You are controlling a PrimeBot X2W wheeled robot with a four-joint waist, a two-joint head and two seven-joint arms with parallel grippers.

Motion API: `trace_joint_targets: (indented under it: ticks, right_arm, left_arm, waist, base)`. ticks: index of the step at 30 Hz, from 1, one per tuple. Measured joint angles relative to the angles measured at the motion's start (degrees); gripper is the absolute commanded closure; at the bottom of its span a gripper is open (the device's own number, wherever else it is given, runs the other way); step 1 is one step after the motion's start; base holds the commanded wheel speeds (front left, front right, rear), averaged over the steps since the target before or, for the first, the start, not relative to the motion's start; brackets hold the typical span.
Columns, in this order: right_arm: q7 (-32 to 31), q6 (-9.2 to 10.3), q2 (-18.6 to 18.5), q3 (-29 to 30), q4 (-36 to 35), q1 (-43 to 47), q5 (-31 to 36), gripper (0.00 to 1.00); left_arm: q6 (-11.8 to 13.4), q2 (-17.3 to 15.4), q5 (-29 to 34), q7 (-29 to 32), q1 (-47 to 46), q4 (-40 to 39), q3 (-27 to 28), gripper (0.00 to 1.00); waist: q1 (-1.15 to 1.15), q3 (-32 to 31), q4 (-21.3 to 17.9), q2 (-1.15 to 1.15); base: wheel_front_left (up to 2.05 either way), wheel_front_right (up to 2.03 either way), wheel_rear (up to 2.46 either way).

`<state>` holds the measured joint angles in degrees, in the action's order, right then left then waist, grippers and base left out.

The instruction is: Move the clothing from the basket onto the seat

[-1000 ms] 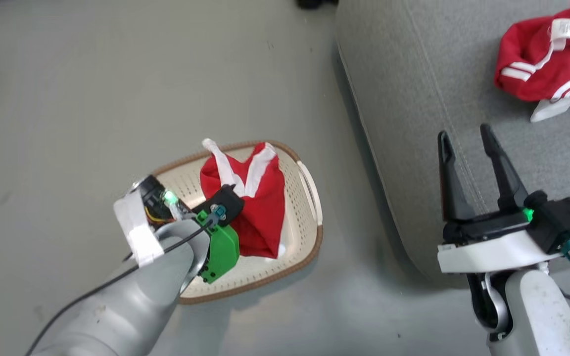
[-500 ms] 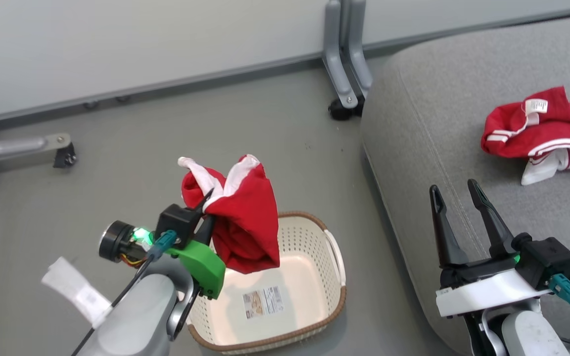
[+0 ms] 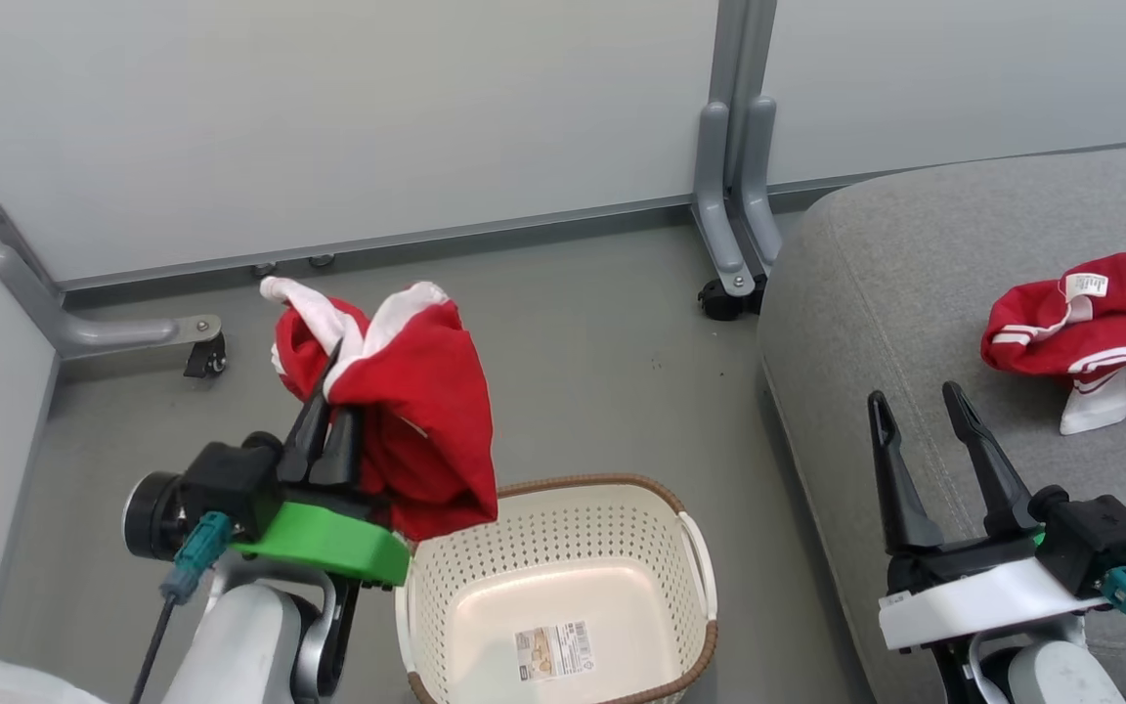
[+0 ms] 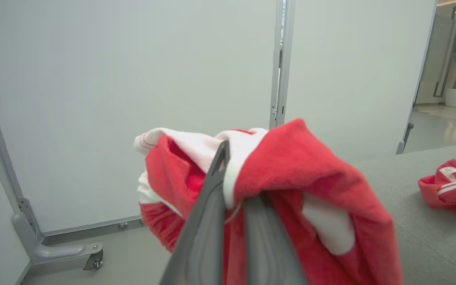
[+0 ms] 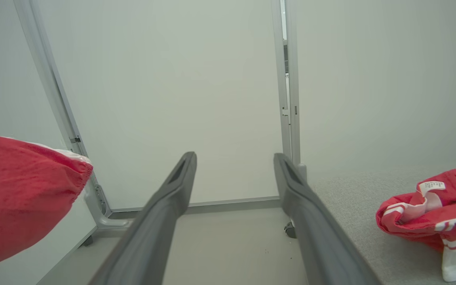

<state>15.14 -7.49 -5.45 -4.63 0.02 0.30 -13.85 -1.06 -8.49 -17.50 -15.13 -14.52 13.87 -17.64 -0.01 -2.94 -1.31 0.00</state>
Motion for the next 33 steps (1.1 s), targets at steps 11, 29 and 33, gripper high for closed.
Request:
trace_joint_targets:
  ticks: [11, 29, 33]
  right_arm:
    - [0.0, 0.0, 0.53, 0.36, 0.01, 1.01, -0.01, 0.0]
    - [-0.01, 0.0, 1.34, -0.37, 0.89, 1.0, 0.1, 0.0]
    - [0.0, 0.0, 1.48, -0.47, 1.09, 0.92, 0.09, 0.0]
  left_arm:
    - [-4.81, 5.12, 2.64, 0.0, 3.93, -13.54, 8.4, 1.0]
    - [-6.05, 5.61, -0.22, 0.0, 2.96, -15.7, -3.24, 1.0]
    - [-6.09, 5.64, -0.21, 0.0, 2.48, -15.74, -4.91, 1.0]
  waist:
    - [0.0, -0.88, 0.77, 0.0]
    - [0.0, 0.13, -0.38, 0.0]
    - [0.0, 0.11, -0.93, 0.0]
  base:
    - [0.0, 0.0, 0.0]
    - [0.0, 0.0, 0.0]
    - [0.0, 0.0, 0.0]
